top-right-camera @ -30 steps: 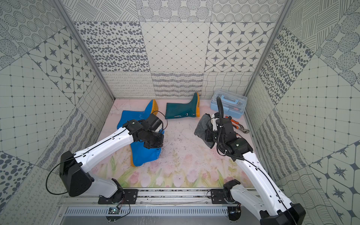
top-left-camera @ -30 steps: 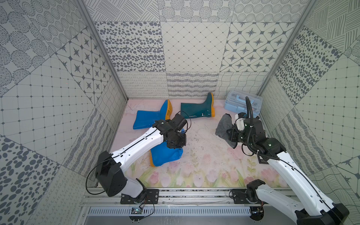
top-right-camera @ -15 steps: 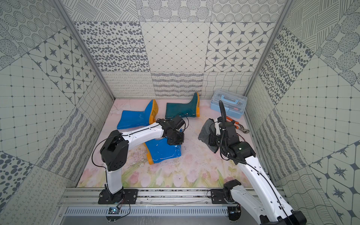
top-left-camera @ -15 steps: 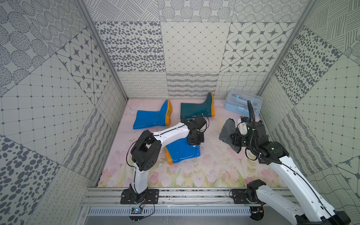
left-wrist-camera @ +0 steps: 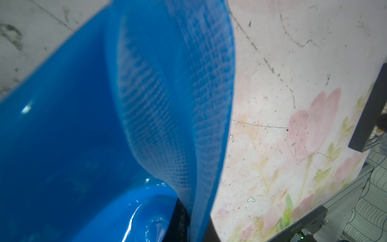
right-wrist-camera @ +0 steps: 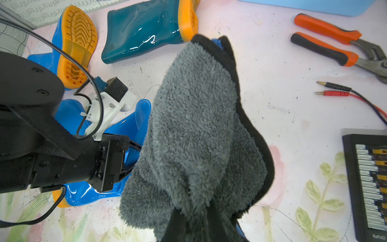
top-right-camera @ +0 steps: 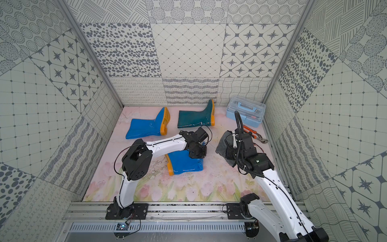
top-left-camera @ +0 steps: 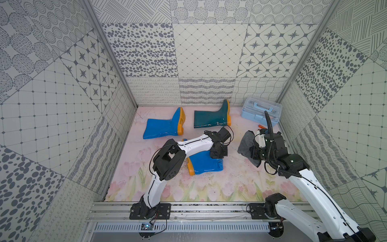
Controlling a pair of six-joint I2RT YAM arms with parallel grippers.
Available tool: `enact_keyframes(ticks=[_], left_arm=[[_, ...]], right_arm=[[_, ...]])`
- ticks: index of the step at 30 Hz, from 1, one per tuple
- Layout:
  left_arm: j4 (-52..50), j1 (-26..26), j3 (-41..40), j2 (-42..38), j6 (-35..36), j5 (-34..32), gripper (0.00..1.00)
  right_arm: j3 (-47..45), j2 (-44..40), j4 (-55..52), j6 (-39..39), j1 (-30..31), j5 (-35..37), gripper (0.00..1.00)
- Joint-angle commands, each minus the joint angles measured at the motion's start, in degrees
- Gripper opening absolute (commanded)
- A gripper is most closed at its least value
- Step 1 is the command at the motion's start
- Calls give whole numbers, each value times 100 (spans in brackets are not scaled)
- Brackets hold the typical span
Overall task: Wipe the rubber boots with a cloth
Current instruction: Adjust the rubber boot at the center of the board, then wipe the dirt off the rubber boot.
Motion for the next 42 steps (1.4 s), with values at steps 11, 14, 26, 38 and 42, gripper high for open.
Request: enact_keyframes(ticks=[11,14,26,38,42], left_arm=[[-499,-153,-28,-609,528,-327,42],[-774,-152,-3,-912,723,-559,49],[-1255,1111,-2524,-3628,454,-1531,57],[371,1912,-4784,-4666,560,67,59],[816,1920,-4993,-4486,684,396,53]], right_arm=[[-164,380,606,220,296,-59,0],[-116,470,636,221,355,-10,0],[373,1998,1520,568,1781,298,0],[1215,3641,2179,633,2398,-80,0],[1065,3532,2057,671,2494,38,0]])
